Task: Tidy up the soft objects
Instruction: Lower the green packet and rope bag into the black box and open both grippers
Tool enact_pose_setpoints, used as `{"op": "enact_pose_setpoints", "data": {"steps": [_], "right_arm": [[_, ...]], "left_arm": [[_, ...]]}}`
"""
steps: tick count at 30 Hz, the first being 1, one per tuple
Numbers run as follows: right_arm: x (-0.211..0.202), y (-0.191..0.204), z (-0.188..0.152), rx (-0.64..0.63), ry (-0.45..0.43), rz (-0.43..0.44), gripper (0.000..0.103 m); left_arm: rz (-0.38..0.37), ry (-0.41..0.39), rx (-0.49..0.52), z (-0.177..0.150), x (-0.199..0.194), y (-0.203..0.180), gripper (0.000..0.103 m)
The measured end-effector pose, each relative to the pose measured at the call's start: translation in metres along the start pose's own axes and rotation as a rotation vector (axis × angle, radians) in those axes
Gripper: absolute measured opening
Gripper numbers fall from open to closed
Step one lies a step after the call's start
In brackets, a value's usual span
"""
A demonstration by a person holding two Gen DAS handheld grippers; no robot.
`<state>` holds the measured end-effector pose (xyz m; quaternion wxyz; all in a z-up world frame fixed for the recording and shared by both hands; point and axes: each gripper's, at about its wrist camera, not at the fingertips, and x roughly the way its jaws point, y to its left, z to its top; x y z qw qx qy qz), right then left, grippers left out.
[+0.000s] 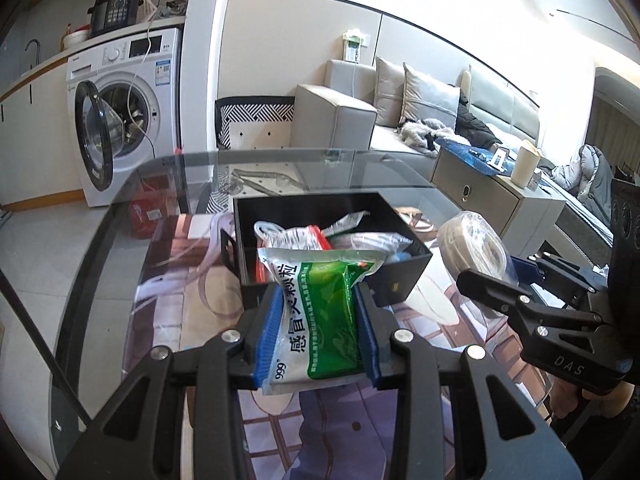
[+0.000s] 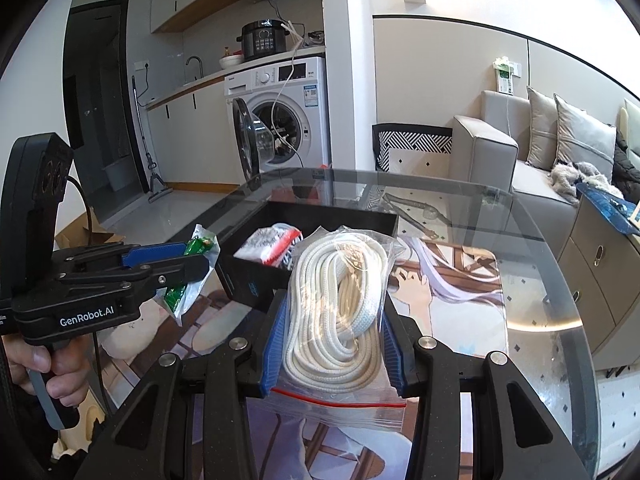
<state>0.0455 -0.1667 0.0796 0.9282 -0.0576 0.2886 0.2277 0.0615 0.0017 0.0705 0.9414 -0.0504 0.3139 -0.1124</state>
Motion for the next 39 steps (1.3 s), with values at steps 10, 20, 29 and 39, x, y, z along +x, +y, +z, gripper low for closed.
{"op": "enact_pose_setpoints", "data": {"steps": [10, 20, 29, 39], "right_arm": [[0.004, 0.000, 0.020, 0.001, -0.031, 0.025, 0.042], [0.017, -0.004, 0.040, 0.016, -0.044, 0.028, 0.042], [0.031, -0.018, 0.050, 0.059, -0.046, 0.011, 0.042], [0.062, -0.027, 0.058, 0.070, -0.004, 0.038, 0.042]], "left_arm": [[0.003, -0.046, -0.013, 0.022, 0.001, -0.001, 0.034], [0.019, -0.065, -0.048, 0.040, 0.020, 0.004, 0.034], [0.034, -0.082, -0.057, 0.053, 0.035, 0.005, 0.034], [0.059, -0.044, -0.059, 0.059, 0.064, 0.009, 0.034]]}}
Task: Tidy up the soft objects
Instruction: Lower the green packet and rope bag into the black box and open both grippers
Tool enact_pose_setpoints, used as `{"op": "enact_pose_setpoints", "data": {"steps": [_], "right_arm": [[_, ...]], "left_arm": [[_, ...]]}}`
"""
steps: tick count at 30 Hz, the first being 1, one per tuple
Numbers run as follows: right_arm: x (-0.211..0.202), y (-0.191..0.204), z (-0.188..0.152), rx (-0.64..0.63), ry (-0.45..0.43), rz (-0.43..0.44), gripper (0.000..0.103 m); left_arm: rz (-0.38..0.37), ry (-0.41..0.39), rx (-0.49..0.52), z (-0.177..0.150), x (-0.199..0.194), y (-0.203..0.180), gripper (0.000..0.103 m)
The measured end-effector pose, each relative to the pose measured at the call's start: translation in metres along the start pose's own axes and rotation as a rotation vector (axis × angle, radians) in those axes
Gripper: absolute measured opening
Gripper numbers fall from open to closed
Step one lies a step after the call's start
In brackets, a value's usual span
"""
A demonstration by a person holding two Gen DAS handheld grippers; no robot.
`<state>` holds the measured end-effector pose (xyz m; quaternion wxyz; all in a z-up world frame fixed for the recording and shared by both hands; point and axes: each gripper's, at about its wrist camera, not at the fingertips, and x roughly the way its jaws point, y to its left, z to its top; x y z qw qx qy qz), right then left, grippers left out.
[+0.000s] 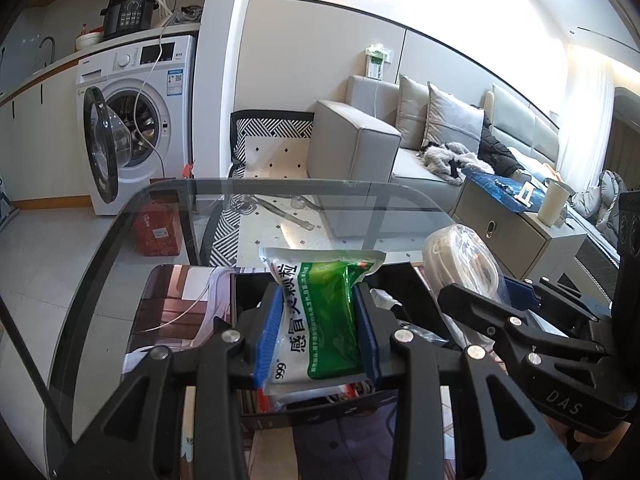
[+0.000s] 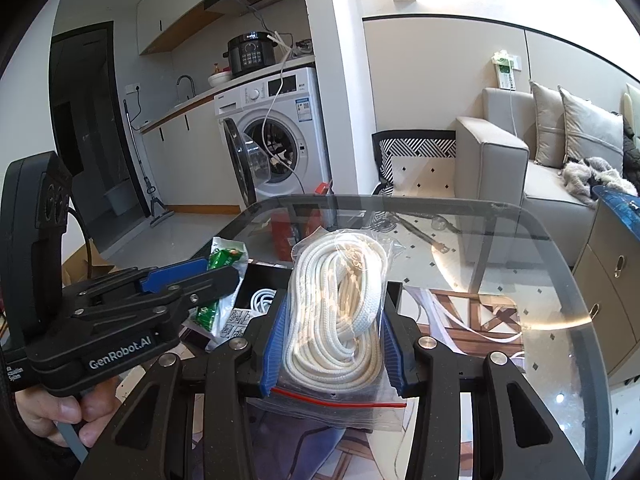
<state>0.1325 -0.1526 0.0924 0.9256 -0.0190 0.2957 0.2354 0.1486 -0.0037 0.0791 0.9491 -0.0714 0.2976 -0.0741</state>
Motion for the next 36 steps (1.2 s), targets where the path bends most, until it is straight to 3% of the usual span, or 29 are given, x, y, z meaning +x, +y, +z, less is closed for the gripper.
{"op": "enact_pose_setpoints", "data": {"steps": [17, 20, 22, 25, 31, 33, 36], "right_arm": [[0.058, -0.006, 0.006, 0.009, 0.086, 0.005, 0.043], [0.064, -0.004, 0.004, -0.015, 0.108, -0.010, 0.052], [0.060, -0.003, 0.003, -0.023, 0.088, -0.022, 0.055], [0.051, -0.008, 0.004, -0.011, 0.059, -0.035, 0.067], [0.038, -0.013, 0.002, -0.005, 0.037, -0.063, 0.076], [0.034, -0.013, 0.001, -0.004, 0.027, -0.068, 0.079], [0.028, -0.013, 0.000, -0.004, 0.017, -0.069, 0.083]], "left_arm": [[0.019, 0.069, -0.070, -0.005, 0.034, 0.019, 0.035], [0.020, 0.076, -0.073, -0.005, 0.036, 0.019, 0.035], [0.017, 0.078, -0.071, -0.006, 0.037, 0.020, 0.035], [0.015, 0.079, -0.062, -0.005, 0.038, 0.017, 0.035], [0.011, 0.092, -0.035, -0.006, 0.044, 0.009, 0.036], [0.008, 0.100, -0.024, -0.006, 0.045, 0.006, 0.038], [0.005, 0.110, -0.017, -0.007, 0.044, 0.004, 0.049]]}}
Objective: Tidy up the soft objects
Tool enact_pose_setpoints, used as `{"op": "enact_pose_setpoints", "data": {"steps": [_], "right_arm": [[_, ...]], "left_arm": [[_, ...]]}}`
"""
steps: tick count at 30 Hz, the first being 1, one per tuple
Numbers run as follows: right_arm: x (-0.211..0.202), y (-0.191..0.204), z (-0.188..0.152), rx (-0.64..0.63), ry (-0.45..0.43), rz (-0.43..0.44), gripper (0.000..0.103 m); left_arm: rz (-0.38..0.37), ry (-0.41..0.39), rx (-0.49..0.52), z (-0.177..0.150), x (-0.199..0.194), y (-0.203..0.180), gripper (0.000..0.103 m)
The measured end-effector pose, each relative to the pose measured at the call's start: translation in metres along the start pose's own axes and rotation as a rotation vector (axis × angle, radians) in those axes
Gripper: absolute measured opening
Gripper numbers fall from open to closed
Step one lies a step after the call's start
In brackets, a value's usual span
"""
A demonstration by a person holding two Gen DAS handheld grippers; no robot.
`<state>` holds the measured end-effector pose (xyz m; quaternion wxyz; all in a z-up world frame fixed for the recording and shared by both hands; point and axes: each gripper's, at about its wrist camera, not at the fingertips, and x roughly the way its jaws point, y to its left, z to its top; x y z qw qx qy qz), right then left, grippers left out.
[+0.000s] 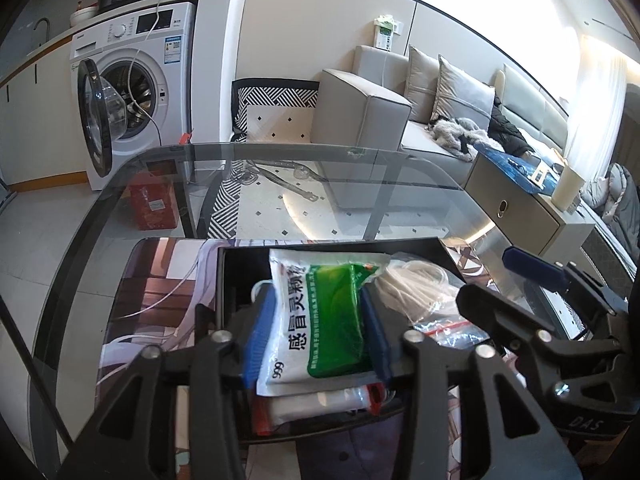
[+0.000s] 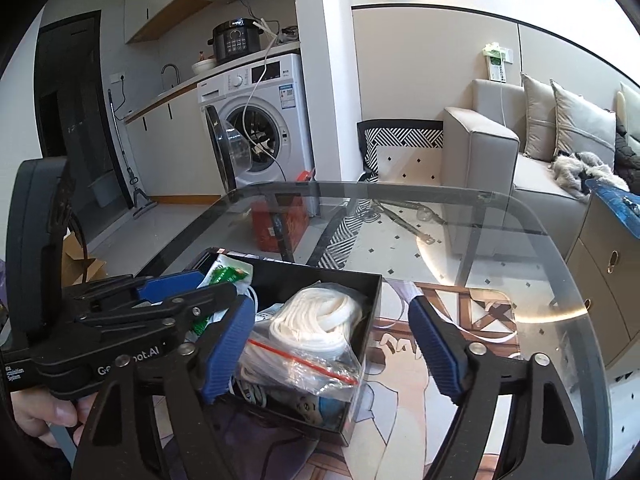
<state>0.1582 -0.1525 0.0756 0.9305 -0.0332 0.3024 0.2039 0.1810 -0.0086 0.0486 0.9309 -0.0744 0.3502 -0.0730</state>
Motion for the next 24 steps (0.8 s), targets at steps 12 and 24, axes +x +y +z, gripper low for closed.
{"op": "enact_pose_setpoints", "data": {"steps": [12, 24], "right_arm": [[-0.021, -0.006, -0.017, -0.001, -0.012, 0.001, 0.099], [-0.056, 0.011, -0.038, -0.060, -0.052, 0.038, 0.102]], "left_arm": [[0.009, -0.051, 0.018, -0.011, -0.033, 0.006, 0.103], [0.067, -0.158, 0.073, -0.028, -0.079, 0.008, 0.103]]}}
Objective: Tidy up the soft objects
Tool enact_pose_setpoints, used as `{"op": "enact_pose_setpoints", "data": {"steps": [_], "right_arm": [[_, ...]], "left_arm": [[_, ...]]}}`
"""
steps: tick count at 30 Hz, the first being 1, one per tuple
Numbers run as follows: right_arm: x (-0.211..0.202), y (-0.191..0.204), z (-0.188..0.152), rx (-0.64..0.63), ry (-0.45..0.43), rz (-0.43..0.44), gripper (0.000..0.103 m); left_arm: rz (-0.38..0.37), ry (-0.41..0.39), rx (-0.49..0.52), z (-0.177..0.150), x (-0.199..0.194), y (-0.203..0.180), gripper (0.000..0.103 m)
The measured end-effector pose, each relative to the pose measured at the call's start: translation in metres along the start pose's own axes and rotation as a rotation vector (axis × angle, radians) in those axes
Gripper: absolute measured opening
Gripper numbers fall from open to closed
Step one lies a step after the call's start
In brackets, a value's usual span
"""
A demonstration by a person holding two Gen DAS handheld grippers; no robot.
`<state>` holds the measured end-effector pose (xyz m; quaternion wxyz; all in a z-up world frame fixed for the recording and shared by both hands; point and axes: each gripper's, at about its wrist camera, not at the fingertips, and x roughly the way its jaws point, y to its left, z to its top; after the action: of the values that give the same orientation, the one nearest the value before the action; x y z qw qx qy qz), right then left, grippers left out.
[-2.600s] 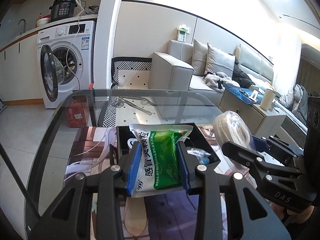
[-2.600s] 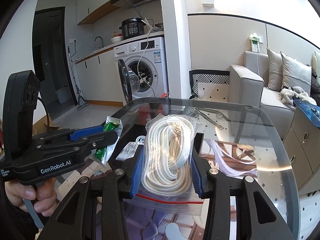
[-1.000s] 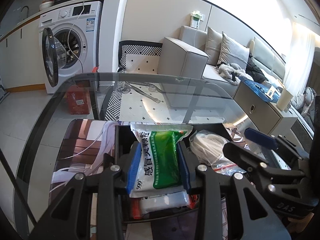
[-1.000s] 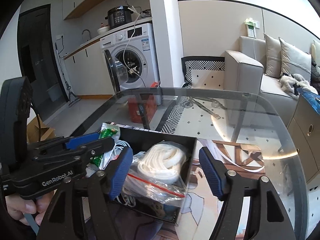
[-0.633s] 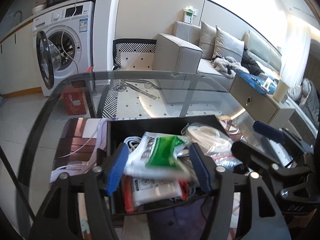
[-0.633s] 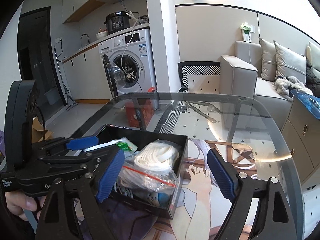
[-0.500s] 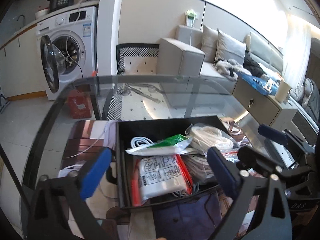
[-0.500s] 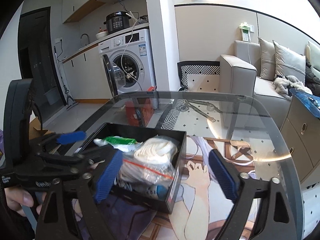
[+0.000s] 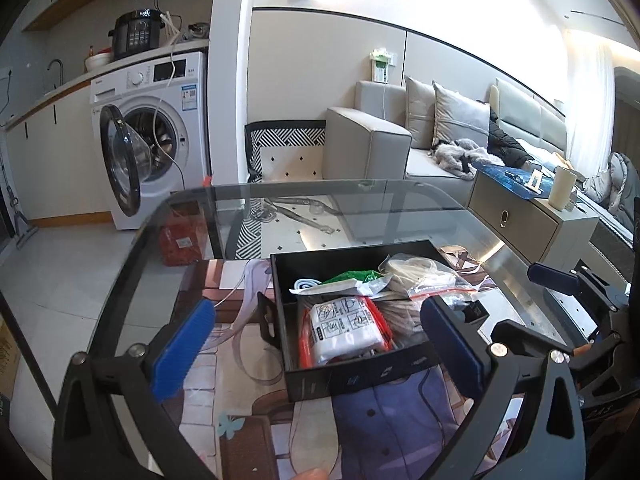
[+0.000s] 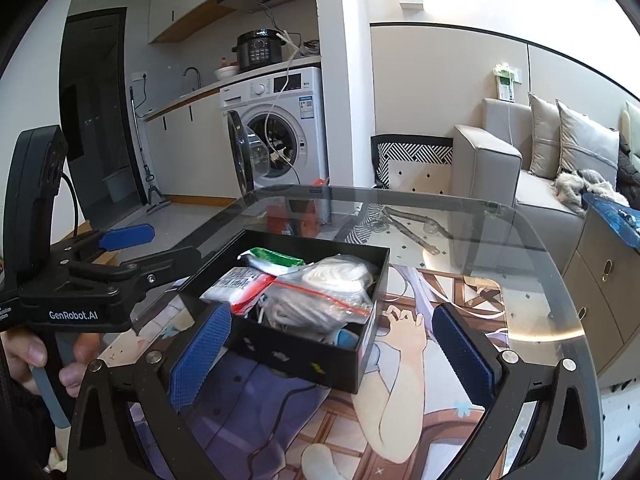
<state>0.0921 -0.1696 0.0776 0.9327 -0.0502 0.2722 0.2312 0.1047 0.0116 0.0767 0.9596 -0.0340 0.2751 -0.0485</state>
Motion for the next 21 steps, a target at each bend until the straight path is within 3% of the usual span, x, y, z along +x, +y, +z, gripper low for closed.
{"op": "enact_pose_setpoints", "data": {"steps": [11, 21], "right_arm": [[-0.008, 0.007, -0.026, 0.008, 0.001, 0.003, 0.102], [-0.013, 0.011, -0.030, -0.002, -0.057, 0.016, 0.102]], "left_arm": [[0.003, -0.007, -0.004, -0.022, -0.009, 0.000, 0.103], [0.005, -0.001, 0.009, -0.039, -0.006, -0.002, 0.103]]}}
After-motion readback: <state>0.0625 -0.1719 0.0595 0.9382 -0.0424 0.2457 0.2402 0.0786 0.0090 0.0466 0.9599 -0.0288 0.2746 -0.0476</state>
